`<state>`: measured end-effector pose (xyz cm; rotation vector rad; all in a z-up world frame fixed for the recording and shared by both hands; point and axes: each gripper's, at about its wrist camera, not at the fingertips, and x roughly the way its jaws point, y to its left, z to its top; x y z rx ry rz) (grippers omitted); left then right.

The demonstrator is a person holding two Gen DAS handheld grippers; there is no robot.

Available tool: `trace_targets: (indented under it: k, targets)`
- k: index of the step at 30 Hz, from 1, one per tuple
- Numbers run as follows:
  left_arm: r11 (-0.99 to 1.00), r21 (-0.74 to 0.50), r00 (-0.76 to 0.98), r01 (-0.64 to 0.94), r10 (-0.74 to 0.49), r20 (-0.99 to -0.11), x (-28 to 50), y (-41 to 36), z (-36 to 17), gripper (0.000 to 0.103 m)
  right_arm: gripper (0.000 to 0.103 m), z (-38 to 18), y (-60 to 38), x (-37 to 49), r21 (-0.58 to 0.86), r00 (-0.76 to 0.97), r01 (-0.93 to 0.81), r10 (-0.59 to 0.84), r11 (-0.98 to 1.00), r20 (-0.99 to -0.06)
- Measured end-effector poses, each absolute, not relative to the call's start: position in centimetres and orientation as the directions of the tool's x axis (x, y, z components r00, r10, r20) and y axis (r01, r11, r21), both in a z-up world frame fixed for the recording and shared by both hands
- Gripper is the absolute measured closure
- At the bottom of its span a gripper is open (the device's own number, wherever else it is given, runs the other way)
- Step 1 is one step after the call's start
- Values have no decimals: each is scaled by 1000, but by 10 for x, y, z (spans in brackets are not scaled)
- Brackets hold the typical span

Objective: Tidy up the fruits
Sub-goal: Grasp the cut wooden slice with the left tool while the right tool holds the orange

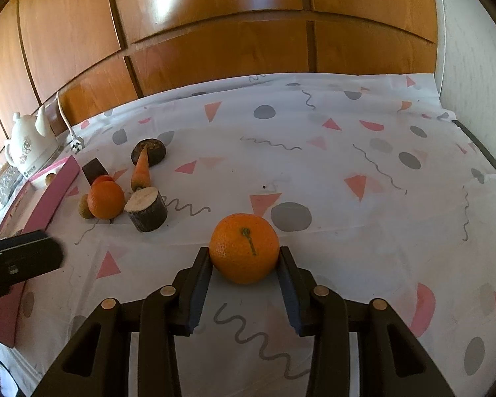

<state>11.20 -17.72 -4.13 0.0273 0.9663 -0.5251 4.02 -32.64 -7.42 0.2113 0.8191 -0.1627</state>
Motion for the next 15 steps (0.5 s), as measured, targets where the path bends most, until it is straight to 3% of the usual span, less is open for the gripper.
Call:
trace_targets:
  k: [15]
  targets:
    - [888, -159, 461, 432, -369, -807, 151, -228, -69, 52, 62, -75, -329, 38, 148, 684, 231, -52, 962, -728]
